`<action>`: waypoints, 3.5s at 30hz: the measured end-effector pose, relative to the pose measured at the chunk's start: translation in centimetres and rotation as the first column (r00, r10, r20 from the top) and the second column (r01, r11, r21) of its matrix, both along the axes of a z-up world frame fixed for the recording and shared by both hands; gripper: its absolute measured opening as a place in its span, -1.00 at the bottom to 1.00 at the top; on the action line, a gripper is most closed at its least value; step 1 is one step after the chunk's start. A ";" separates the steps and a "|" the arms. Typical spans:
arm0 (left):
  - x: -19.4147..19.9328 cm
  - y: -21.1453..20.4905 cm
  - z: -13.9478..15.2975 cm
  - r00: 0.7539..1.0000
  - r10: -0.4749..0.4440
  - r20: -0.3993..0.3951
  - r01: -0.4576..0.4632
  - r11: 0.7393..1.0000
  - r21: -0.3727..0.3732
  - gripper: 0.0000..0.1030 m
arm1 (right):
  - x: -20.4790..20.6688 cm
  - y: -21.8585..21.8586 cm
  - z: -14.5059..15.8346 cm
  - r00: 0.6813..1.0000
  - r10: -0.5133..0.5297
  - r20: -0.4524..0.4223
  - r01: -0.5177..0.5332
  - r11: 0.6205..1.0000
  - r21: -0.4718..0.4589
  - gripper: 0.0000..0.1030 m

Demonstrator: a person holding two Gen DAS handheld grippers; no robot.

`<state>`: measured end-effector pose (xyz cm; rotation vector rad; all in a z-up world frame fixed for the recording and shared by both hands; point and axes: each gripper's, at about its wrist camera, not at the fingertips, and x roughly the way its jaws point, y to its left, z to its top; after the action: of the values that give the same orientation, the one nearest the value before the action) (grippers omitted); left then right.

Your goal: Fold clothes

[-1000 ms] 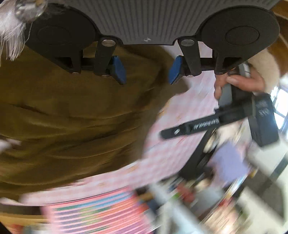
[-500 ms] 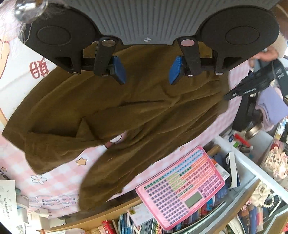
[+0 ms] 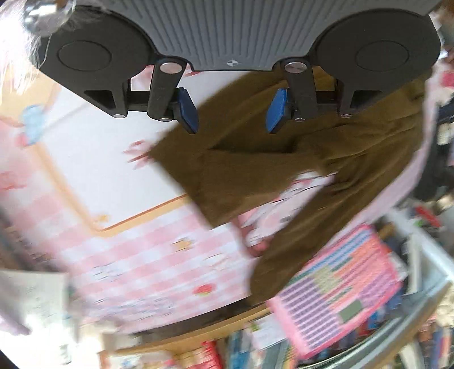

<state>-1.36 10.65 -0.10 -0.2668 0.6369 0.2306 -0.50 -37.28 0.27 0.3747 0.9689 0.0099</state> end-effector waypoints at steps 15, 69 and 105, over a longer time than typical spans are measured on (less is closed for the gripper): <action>-4.1 -2.2 -2.9 0.988 -0.091 -0.124 0.083 0.994 -0.069 -0.51 | 3.4 -0.9 -2.8 0.998 0.047 -0.046 -0.057 0.967 -0.248 -0.46; -6.3 -0.6 -2.4 0.991 -0.131 -0.041 0.123 0.979 -0.161 -0.70 | 1.4 5.0 2.5 0.970 0.234 0.065 -0.219 0.958 -0.188 -0.17; -8.8 -20.8 2.3 0.951 0.273 -0.149 -0.290 0.950 -0.113 -0.69 | 31.0 -1.3 -1.9 0.574 0.765 0.292 -0.760 0.631 -0.159 0.49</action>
<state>-10.17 -10.14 2.19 -0.4758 0.7456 0.4849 30.54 -38.56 -1.62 -0.1009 0.7195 0.8512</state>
